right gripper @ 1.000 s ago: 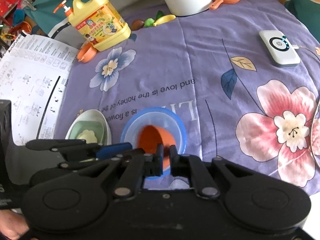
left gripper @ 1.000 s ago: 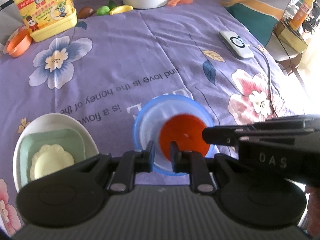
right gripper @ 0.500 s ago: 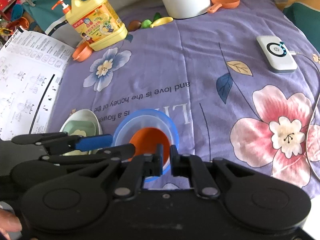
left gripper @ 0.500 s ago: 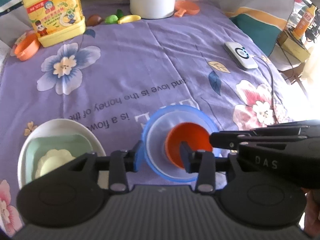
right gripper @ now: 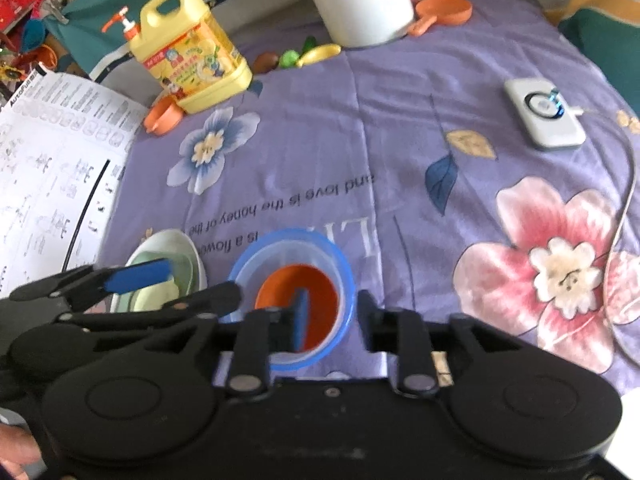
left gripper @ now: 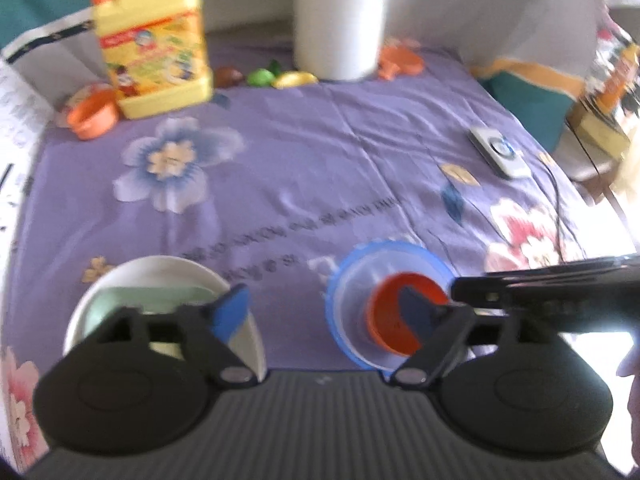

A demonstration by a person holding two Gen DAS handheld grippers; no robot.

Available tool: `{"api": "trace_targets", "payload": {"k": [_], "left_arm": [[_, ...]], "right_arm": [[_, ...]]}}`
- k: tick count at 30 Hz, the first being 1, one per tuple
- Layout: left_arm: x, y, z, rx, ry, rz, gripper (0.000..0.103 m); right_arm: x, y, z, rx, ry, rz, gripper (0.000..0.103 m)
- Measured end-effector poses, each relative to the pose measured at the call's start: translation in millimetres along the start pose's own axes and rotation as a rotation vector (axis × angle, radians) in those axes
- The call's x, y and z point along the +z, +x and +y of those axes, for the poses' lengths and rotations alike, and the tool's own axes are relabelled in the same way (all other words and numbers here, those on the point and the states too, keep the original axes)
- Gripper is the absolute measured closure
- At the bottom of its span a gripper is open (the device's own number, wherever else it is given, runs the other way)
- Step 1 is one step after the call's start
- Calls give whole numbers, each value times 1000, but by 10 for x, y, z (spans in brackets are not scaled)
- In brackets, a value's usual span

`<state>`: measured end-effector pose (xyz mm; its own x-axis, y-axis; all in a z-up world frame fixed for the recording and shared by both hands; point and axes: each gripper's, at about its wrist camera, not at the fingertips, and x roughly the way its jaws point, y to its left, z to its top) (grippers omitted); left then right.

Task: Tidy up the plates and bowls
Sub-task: 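Open both grippers to release the orange bowl, then close both grippers on the rim of the blue bowl stack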

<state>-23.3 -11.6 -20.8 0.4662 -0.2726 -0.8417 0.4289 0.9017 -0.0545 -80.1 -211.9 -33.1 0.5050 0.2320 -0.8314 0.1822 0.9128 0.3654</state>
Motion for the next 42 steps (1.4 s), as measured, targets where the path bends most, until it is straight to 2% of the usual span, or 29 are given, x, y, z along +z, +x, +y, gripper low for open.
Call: {"api": "trace_targets", "payload": {"k": [1,2,3,4,5,11,16,20,33,38,42], "left_arm": [[-3,-42,60,14,-22,-20,0],[-10,-83,123,10,-46,-39,0],[-13,-115,188,-8,-69,-45,0],[-12,-135,239,-17,-86,-44,0],[-20,-146,272,-17,-96,-42,0],[-152,-177,300,-2,-76,-42,0],[-263,-229,196,21,-7,-79,0],[-307,-222,118,23,19,-97,0],[-337,-71,65,-18,22,-78,0],[-322,-4,31,-52,22,-64,9],[-311,67,-13,-79,35,-54,22]], "right_arm": [[12,-27,-11,-5,7,-6,45],[25,-51,-31,-15,17,-11,35],[34,-75,-51,-28,31,-21,17],[38,-100,-72,-36,40,-36,4],[33,-122,-90,-34,46,-50,0],[-42,-195,-37,-84,-3,-79,0],[-137,-215,35,-131,-66,-90,0],[-176,-204,2,-131,-49,-87,0],[-214,-129,-61,-119,-16,-86,0],[-202,-77,-95,-111,9,-79,0],[-185,-51,-119,-94,19,-77,12]]}}
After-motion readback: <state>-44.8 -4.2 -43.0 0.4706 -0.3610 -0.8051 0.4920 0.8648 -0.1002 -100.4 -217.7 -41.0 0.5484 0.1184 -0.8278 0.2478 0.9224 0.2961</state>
